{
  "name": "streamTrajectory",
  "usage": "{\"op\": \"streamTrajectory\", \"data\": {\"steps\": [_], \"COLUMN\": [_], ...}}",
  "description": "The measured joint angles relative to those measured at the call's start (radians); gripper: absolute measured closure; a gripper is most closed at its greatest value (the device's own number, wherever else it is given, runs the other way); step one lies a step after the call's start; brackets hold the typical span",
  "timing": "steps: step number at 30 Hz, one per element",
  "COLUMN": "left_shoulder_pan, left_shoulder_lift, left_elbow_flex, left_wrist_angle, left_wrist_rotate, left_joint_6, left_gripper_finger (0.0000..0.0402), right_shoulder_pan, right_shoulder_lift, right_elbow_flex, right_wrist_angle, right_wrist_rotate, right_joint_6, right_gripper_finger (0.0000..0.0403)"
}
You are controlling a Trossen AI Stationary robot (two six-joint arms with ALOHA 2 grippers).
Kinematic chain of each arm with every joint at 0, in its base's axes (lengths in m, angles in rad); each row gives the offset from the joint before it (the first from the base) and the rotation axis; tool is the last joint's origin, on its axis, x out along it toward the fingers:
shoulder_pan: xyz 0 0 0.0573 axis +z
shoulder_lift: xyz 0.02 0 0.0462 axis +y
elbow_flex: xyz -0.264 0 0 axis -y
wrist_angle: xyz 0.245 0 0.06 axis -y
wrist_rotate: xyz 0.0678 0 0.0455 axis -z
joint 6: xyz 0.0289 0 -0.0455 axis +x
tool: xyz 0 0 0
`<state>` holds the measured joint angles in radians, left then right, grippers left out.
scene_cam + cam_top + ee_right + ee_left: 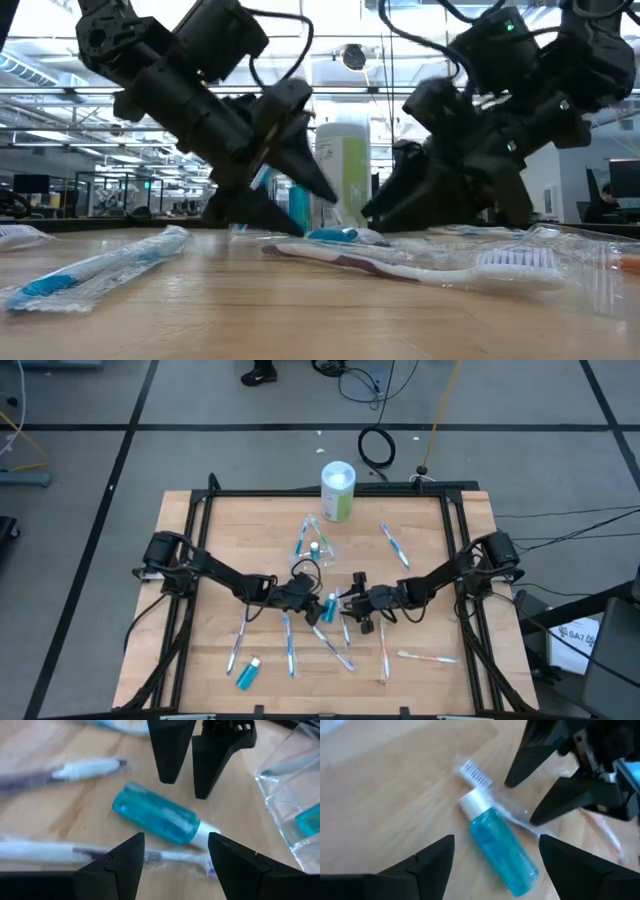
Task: Pick & Place toothbrushing station
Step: Put the top blue mouthwash into the transparent organizer
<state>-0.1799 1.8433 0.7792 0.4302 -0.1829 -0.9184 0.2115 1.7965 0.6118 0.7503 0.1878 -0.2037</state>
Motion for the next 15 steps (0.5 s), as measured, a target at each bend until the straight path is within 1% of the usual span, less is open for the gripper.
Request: {"op": "streamTrajectory", "data": {"steps": [3, 5, 9, 13, 15], "left_shoulder_pan": [-0.001, 0.000, 0.001, 0.011, 0.017], "left_shoulder_lift": [0.038, 0.060, 0.126, 0.177, 0.185], "left_elbow_flex": [0.012, 0.037, 0.119, 0.192, 0.216], "left_wrist_angle": [0.018, 0.026, 0.019, 0.001, -0.041], "left_wrist_rotate": [-0.001, 0.008, 0.070, 0.103, 0.122], "left_joint_6": [-0.026, -0.022, 0.013, 0.028, 0.033], "left_gripper_finger": [0.0105, 0.0113, 0.0132, 0.0148, 0.0154], "right_shoulder_pan": [0.000, 0.000, -0.001, 0.002, 0.002], "right_shoulder_lift": [0.019, 0.030, 0.035, 0.036, 0.036], "right_elbow_flex": [-0.001, -0.001, 0.001, 0.001, 0.001], "right_wrist_angle": [0.025, 0.040, 0.045, 0.045, 0.038], "right_wrist_rotate": [0.002, 0.031, 0.069, 0.061, 0.056], "right_joint_6": [-0.021, -0.022, -0.048, -0.047, -0.046], "right_gripper_finger": [0.0190, 0.0190, 0.0190, 0.0190, 0.0190]}}
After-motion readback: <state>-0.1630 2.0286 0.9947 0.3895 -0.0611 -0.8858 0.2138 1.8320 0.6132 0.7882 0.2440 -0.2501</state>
